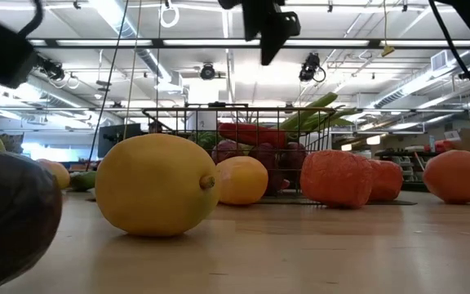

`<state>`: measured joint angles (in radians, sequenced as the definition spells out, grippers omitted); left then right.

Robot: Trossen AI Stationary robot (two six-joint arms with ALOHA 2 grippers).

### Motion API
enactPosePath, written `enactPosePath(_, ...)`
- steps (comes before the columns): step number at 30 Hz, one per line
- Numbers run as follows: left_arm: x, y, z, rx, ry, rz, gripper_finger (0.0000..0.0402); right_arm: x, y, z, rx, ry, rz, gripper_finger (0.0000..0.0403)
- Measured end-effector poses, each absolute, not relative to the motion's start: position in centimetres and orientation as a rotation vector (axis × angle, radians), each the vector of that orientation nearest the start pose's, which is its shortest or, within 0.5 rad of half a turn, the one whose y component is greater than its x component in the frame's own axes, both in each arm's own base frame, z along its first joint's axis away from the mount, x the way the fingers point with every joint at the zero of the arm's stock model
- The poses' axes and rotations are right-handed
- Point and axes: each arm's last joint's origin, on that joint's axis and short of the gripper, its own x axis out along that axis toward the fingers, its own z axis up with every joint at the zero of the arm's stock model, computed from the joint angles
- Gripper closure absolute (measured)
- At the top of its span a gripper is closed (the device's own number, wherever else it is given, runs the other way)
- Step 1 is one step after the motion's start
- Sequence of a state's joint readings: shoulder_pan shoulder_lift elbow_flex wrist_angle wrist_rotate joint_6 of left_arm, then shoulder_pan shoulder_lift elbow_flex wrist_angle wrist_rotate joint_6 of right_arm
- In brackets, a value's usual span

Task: Build produce basket
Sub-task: Put the bottom cucumber into the wire basket

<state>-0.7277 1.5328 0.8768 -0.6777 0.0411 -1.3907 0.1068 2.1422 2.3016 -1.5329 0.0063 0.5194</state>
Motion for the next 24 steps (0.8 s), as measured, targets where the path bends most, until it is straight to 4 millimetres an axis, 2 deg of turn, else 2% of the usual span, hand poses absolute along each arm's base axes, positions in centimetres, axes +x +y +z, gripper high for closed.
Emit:
enactPosePath(4, 19.6, -15.7, 19.6, -0.713, 1.334, 0.31, 0.0242, 40.9, 3.6, 32.9, 0.363, 1.389, -0.3, 0.0105)
enactPosePath(11, 20.2, -11.3, 23.4, -0.664, 1.037, 0.329, 0.0259, 40.5, 1.7, 33.6, 0.399, 1.361, -0.336, 0.0118)
enactPosePath(15, 20.9, -8.8, 25.1, -0.581, 0.884, 0.318, 0.0254, 40.1, 0.6, 34.4, 0.428, 1.333, -0.368, 0.0124)
enactPosePath(19, 22.3, -6.5, 26.5, -0.497, 0.745, 0.269, 0.0249, 39.7, -0.3, 35.0, 0.447, 1.31, -0.399, 0.0127)
enactPosePath(24, 23.7, -3.6, 28.2, -0.346, 0.693, 0.286, 0.0252, 39.2, -1.1, 35.7, 0.487, 1.283, -0.43, 0.0127)
